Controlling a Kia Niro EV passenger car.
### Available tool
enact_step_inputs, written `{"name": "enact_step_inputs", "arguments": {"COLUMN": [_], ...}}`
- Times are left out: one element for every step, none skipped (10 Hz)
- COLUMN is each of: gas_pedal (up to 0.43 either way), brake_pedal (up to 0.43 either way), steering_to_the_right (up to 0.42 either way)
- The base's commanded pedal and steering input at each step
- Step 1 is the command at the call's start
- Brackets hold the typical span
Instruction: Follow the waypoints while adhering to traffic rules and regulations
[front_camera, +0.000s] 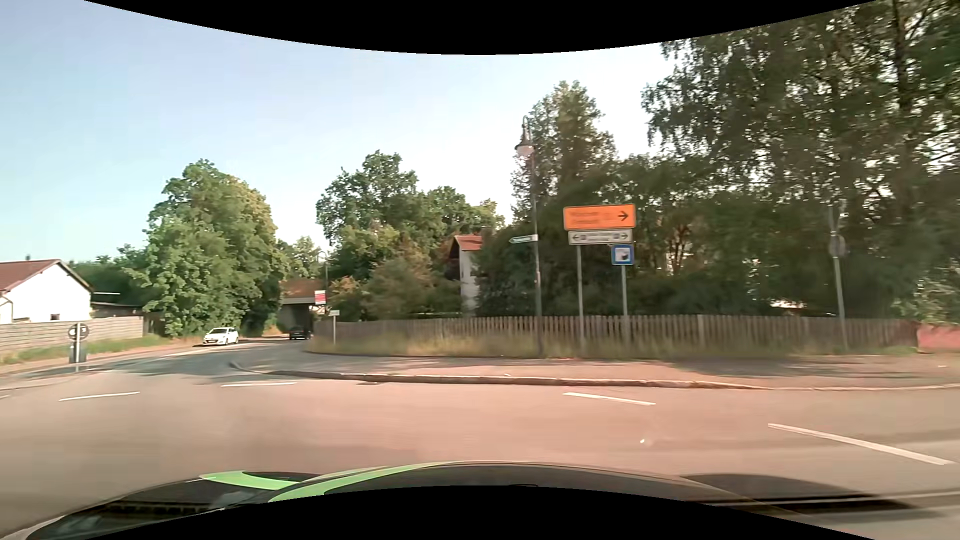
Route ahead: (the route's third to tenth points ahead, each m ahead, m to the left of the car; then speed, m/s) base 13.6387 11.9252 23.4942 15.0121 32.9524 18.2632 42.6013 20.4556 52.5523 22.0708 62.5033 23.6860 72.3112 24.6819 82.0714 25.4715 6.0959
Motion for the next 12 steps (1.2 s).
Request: {"name": "enact_step_inputs", "arguments": {"gas_pedal": [0.028, 0.028, 0.028, 0.028, 0.039, 0.039, 0.039, 0.039, 0.047, 0.067, 0.067, 0.067], "brake_pedal": [0.0, 0.0, 0.0, 0.0, 0.0, 0.0, 0.0, 0.0, 0.0, 0.0, 0.0, 0.0], "steering_to_the_right": [-0.389, -0.405, -0.414, -0.415, -0.416, -0.414, -0.409, -0.399, -0.387, -0.368, -0.344, -0.306]}}
